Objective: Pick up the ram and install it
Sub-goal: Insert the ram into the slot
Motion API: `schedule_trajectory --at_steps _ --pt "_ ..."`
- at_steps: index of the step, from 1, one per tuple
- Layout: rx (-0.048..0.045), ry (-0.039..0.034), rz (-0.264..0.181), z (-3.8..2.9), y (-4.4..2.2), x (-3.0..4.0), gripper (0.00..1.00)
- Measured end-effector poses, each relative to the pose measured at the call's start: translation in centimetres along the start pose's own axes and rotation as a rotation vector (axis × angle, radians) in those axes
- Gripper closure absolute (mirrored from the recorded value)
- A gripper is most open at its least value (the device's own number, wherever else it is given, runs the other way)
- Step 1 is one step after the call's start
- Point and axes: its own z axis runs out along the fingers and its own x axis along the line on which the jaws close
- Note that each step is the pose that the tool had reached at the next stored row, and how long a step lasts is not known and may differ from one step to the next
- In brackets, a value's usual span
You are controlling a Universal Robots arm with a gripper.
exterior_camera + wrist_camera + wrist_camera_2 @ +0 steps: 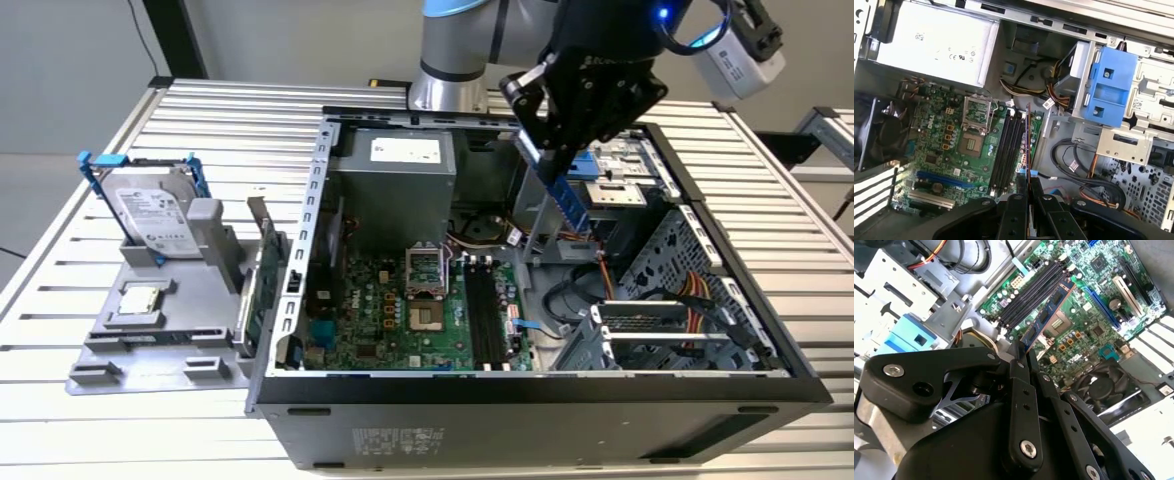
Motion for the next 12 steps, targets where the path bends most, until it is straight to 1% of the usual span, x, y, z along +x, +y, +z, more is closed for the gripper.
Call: schedule_trajectory --at_steps 7,12 --pt "-0.0004 -0.0015 0.057 0.0 -0.01 -0.07 1.0" --pt "-0.0005 -0.0022 0.081 0.0 -0.03 -0.14 1.0"
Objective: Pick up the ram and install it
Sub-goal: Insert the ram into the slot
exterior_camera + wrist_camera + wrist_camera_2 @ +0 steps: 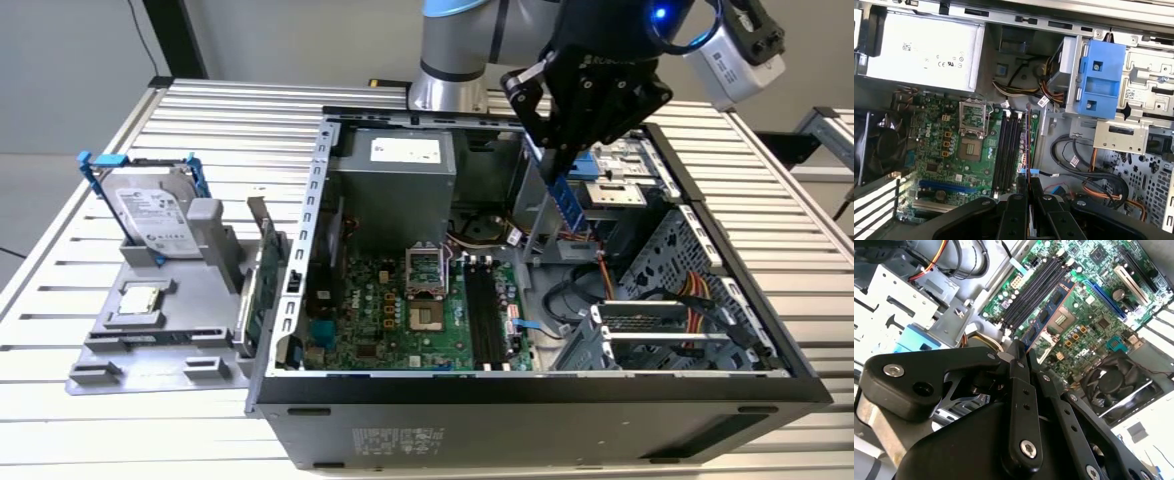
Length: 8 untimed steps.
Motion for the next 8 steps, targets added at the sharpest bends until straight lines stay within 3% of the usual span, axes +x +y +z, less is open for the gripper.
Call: schedule_trajectory --at_steps 8 --pt "0.0 0.0 0.002 0.0 0.0 0.0 1.0"
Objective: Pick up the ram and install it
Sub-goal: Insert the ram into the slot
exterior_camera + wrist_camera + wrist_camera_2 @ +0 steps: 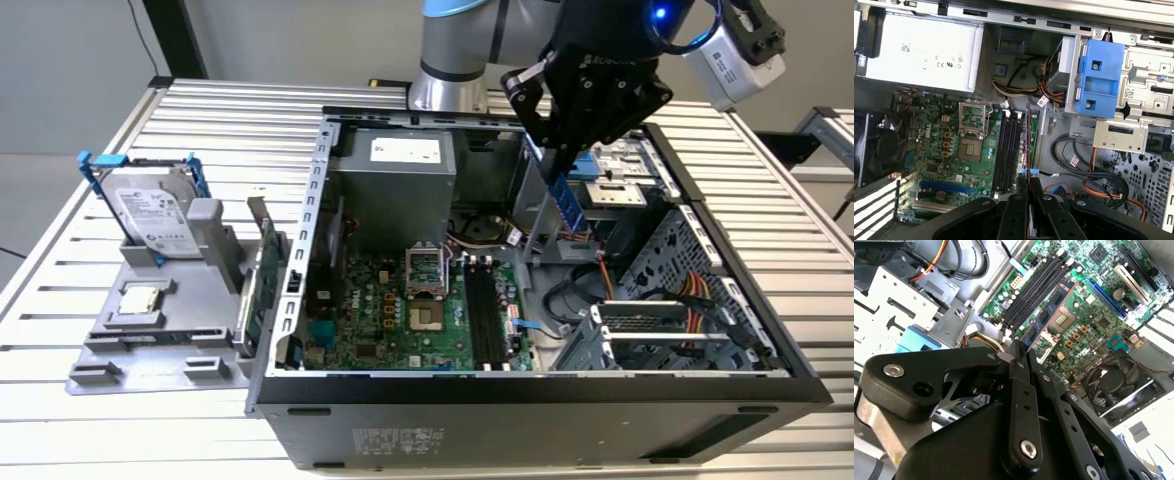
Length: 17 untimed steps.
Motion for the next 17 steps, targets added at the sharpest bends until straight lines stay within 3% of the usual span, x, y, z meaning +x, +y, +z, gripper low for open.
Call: schedule_trajectory --at_steps 17 --pt "0.0001 -0.0001 0.003 0.09 -0.02 -0.15 1.0"
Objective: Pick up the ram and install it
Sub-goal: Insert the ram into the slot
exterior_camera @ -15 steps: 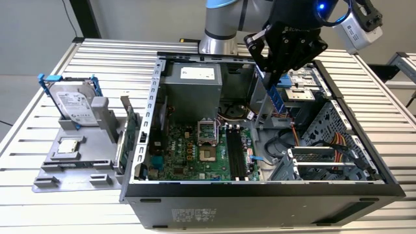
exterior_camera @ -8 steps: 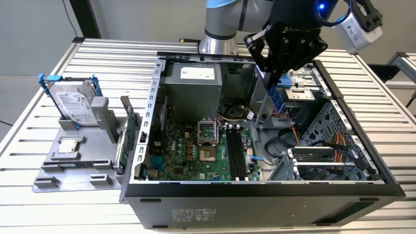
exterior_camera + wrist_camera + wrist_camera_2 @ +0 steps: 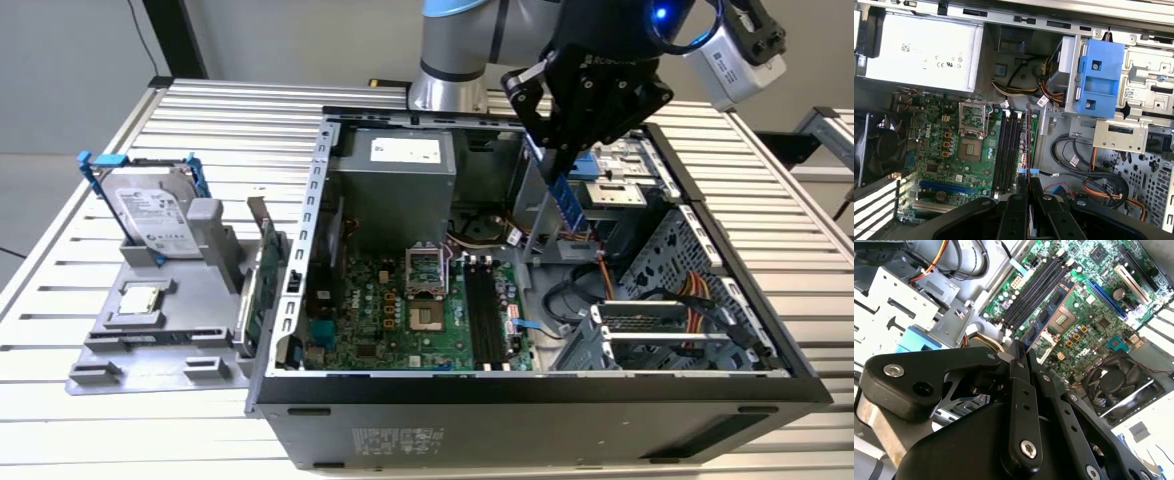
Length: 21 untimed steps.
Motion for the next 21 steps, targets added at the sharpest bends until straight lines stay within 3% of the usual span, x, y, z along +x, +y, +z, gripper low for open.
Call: schedule_trajectory --at_steps 6,21 --pt "0.0001 -0.0002 0.009 0.53 -0.07 -0.5 1.0" --pt "0.0019 -0.001 0.049 1.35 -0.15 -0.96 1.0"
